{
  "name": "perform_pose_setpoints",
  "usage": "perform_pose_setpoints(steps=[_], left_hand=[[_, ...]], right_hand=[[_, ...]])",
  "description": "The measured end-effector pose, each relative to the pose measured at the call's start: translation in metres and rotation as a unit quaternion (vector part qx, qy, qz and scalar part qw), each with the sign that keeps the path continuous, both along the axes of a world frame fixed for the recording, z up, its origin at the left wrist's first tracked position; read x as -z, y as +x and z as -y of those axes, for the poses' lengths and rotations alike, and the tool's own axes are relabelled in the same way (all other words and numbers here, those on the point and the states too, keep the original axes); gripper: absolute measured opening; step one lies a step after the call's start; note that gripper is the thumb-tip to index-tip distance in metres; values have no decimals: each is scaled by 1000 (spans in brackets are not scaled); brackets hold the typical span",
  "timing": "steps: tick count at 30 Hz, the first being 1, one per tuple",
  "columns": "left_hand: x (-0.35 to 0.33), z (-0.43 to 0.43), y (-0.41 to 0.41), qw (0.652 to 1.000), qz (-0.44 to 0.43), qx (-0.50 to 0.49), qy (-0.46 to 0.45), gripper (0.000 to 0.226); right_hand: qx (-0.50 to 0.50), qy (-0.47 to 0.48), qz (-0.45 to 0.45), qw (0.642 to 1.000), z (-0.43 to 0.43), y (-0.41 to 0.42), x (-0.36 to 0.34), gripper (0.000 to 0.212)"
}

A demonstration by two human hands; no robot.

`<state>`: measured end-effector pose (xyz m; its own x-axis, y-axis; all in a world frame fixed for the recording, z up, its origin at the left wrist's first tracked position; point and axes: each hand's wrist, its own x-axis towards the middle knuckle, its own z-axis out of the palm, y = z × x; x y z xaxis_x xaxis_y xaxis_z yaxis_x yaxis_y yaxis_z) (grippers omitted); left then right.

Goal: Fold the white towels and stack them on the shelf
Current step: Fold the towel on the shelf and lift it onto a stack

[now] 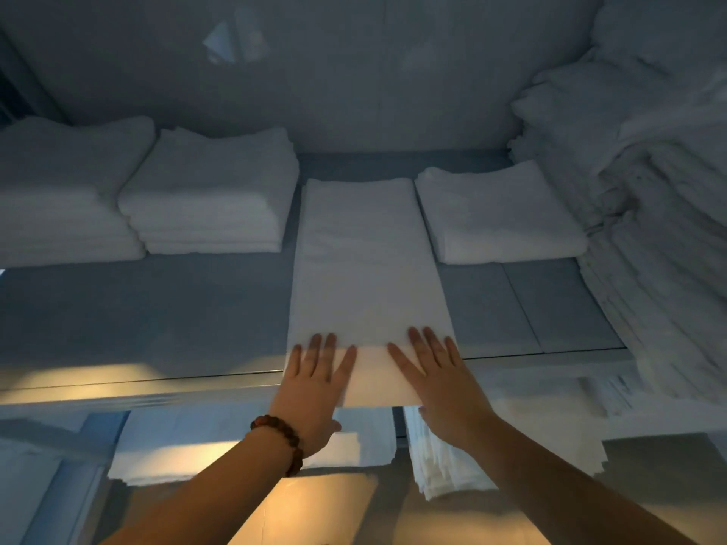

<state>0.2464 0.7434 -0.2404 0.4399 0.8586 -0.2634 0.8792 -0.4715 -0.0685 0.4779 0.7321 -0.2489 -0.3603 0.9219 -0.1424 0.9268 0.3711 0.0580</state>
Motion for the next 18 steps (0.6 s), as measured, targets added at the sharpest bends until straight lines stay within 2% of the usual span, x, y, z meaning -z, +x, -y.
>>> perform_pose_setpoints(steps=[3,6,13,18], left_hand=[[-5,8,12,998,-8,-48,35,91],[-7,14,20,997,-17,-68,44,85],[-14,26,23,996,-47,-65,34,79],[-29,46,19,997,-24,-58,43,74]], right_hand=[[13,14,-16,1000,8,1,-5,89],[15,7,-11,1000,12,1,-11,79],[9,-11,3,1000,30,3,-22,71],[0,5,-13,1000,52,16,-32,67]])
